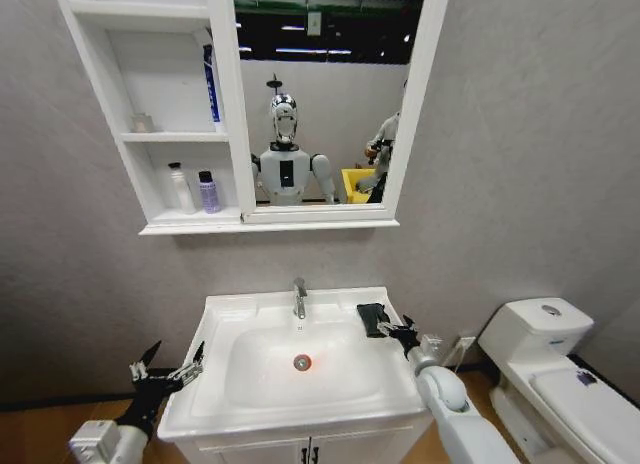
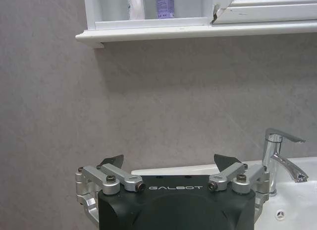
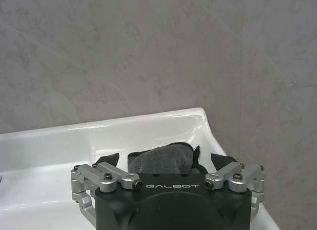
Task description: Move facial cleanser and shampoo from washbasin to cabinet, then wipe washbasin with towel.
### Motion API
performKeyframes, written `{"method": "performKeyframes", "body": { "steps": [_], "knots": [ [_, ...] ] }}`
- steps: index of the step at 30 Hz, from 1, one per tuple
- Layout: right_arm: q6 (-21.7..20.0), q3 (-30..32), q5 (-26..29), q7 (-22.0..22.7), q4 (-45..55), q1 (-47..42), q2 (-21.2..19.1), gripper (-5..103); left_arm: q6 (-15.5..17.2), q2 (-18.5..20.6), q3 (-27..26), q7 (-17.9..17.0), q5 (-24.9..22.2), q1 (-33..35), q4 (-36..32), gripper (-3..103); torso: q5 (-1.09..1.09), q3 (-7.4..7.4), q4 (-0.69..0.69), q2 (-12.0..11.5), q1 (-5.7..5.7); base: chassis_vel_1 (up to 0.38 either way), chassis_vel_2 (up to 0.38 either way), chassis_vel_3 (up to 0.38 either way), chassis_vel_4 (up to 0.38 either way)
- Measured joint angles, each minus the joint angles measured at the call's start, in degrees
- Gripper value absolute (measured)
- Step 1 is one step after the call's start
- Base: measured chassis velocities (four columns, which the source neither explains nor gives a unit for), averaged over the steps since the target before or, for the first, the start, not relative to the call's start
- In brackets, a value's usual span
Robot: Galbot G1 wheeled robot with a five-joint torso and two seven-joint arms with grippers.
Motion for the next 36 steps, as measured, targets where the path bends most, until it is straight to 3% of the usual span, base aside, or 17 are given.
{"method": "performKeyframes", "body": {
  "steps": [13,16,18,20,21,22,25,27,28,32,36],
  "knots": [
    [-2.63,-2.71,0.00,-0.40,-7.93,7.05,0.66,103,0.00,0.00,0.00,0.00,0.00,0.00,0.00,100,-0.02,0.00,-0.02,0.00,-0.01,0.000,0.000,0.000,0.000],
    [-2.60,-3.33,0.15,-0.69,-9.46,8.14,0.67,100,0.00,0.00,0.00,0.00,0.00,0.00,0.00,100,-0.02,0.00,-0.01,0.00,-0.01,0.000,0.000,0.000,0.000],
    [-2.35,-4.35,0.21,-0.72,-10.63,8.84,0.62,91,-0.01,0.00,0.00,0.00,0.00,0.00,0.00,100,-0.01,0.00,0.00,0.00,-0.01,0.000,0.000,0.000,0.000],
    [-2.35,-4.60,0.25,-0.67,-10.79,8.95,0.54,91,-0.01,0.00,0.00,0.00,0.00,0.00,0.00,100,-0.01,0.00,0.00,0.00,-0.01,0.000,0.000,0.000,0.000],
    [-2.42,-4.96,0.31,-0.47,-10.91,9.02,0.47,80,0.00,0.00,0.00,0.00,0.00,0.00,0.00,100,-0.02,-0.01,-0.01,0.00,-0.01,0.000,0.000,0.000,0.000],
    [-2.42,-4.96,0.31,-0.47,-10.91,9.02,0.47,80,0.00,0.00,0.00,0.00,0.00,0.00,0.00,100,-0.02,-0.01,-0.01,0.00,-0.01,0.000,0.000,0.000,0.000],
    [-2.45,-5.32,0.12,-0.20,-10.91,8.58,0.56,65,-0.01,0.00,-0.01,0.00,0.00,0.00,0.00,100,-0.02,-0.01,0.00,0.01,-0.02,0.000,0.000,0.000,0.000],
    [-2.43,-5.36,0.09,-0.18,-10.84,8.43,0.56,65,-0.01,0.00,0.00,0.00,0.00,-0.01,0.00,100,-0.02,-0.01,-0.01,0.00,-0.02,0.000,0.000,0.000,0.000],
    [-2.27,-5.45,-0.10,-0.14,-10.54,7.76,0.56,53,-0.01,0.00,0.00,0.00,0.00,0.00,0.00,100,-0.01,-0.01,-0.01,0.01,-0.02,0.000,0.000,0.000,0.000],
    [-2.11,-5.36,-0.16,-0.07,-10.31,7.20,0.74,48,-0.01,0.00,0.00,0.00,0.00,0.00,0.00,100,-0.02,-0.01,-0.01,0.01,-0.02,0.000,0.000,0.000,0.000],
    [-1.97,-5.25,-0.14,0.06,-9.67,6.52,0.76,27,0.00,0.01,0.00,0.00,-0.01,-0.01,0.00,100,-0.01,-0.02,-0.01,0.01,-0.02,0.000,0.000,0.000,0.000]
  ]
}}
